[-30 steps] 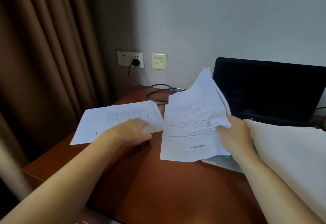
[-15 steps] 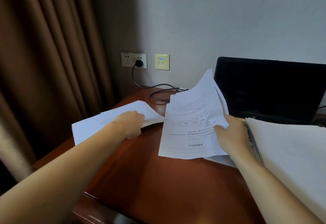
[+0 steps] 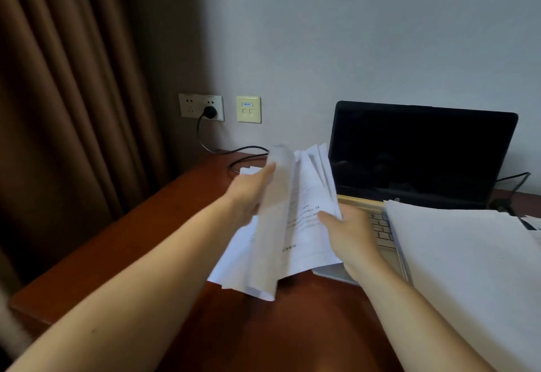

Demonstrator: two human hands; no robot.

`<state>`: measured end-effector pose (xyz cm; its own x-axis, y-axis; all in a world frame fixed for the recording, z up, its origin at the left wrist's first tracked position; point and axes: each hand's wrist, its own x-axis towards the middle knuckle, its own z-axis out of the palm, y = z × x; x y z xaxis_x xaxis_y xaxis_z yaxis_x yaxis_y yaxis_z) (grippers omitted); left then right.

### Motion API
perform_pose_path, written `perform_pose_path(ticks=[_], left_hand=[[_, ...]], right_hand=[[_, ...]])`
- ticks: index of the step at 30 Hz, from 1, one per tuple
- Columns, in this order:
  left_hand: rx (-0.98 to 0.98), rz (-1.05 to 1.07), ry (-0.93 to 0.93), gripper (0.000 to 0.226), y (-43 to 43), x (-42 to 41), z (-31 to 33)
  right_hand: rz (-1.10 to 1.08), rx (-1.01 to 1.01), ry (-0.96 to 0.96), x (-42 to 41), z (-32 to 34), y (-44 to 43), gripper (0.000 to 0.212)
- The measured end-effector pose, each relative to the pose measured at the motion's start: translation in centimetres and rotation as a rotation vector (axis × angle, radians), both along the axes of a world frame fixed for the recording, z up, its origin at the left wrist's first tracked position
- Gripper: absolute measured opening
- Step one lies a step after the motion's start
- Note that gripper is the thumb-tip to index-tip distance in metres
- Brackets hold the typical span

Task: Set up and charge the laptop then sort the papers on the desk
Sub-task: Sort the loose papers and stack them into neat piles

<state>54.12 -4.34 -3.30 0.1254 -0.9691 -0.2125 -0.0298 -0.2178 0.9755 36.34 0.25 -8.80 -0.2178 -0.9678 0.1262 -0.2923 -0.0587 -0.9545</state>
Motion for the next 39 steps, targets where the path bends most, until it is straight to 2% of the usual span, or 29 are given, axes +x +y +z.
perform_pose_path(ticks=[2, 3, 5, 6, 9, 10, 13, 15, 16, 18, 19, 20, 22, 27, 30, 34, 39], left_hand=[[0.072, -0.174, 0.036, 0.072, 0.3, -2.1, -1.1], [0.093, -0.231, 0.012, 0.075, 0.4, -2.8, -1.7], [0.09, -0.274, -0.011, 0.065, 0.4, -3.6, -2.9], [0.081, -0.293, 0.001, 0.058, 0.4, -3.6, -3.4], [0.034, -0.381, 0.046, 0.044, 0.5, -2.2, -4.1], [-0.01, -0.407, 0.022, 0.039, 0.6, -1.3, -4.1], [-0.205, -0.263, -0.272, 0.024, 0.6, 1.4, -3.6], [-0.22, -0.178, -0.362, 0.035, 0.1, 3.2, -3.4], [-0.19, -0.157, -0.314, 0.046, -0.1, 4.0, -3.2], [-0.128, -0.114, -0.098, 0.074, -1.0, 5.2, -3.0], [-0.1, -0.131, 0.032, 0.072, -1.1, 5.6, -2.6], [-0.09, -0.182, 0.166, 0.057, -1.2, 5.9, -2.1], [-0.117, -0.263, 0.299, 0.043, -1.2, 6.2, -0.6], [-0.341, -0.294, 0.263, 0.051, -2.1, 7.0, 2.9], [-0.359, -0.261, 0.221, 0.049, -2.0, 7.3, 2.4], [-0.372, -0.242, 0.15, 0.032, -2.1, 8.1, 0.8], [-0.431, -0.125, 0.218, 0.033, -2.4, 9.2, 0.3]], right_hand=[[-0.02, -0.001, 0.019, 0.1, 0.2, 0.0, 0.034], [-0.011, 0.024, -0.007, 0.1, 0.4, 0.1, 0.043], [0.057, 0.106, -0.094, 0.1, 0.5, -0.2, 0.057], [0.097, 0.138, -0.107, 0.0, 0.7, -0.1, 0.054], [0.133, 0.129, -0.05, -0.6, 0.6, -0.1, 0.011], [0.116, 0.121, -0.011, -0.8, 0.7, -0.2, 0.006], [0.102, 0.066, 0.026, -1.1, 1.1, 0.1, 0.018], [0.111, -0.003, -0.003, -1.2, 1.9, 0.4, 0.025], [0.117, -0.049, -0.015, -1.3, 2.4, 0.6, 0.026], [0.132, -0.15, -0.079, -1.6, 3.0, 0.7, 0.024], [0.133, -0.186, -0.133, -1.7, 3.1, 0.7, 0.023], [0.132, -0.205, -0.195, -1.8, 3.2, 0.6, 0.023], [0.142, -0.219, -0.282, -1.7, 3.3, 0.5, 0.024], [0.203, -0.238, -0.2, -1.4, 4.0, -1.0, 0.028], [0.234, -0.247, -0.167, -1.1, 5.1, -2.6, 0.028], [0.21, -0.304, -0.12, 0.4, 5.7, -4.6, 0.025], [0.326, -0.222, -0.056, 0.6, 6.7, -6.0, 0.027]])
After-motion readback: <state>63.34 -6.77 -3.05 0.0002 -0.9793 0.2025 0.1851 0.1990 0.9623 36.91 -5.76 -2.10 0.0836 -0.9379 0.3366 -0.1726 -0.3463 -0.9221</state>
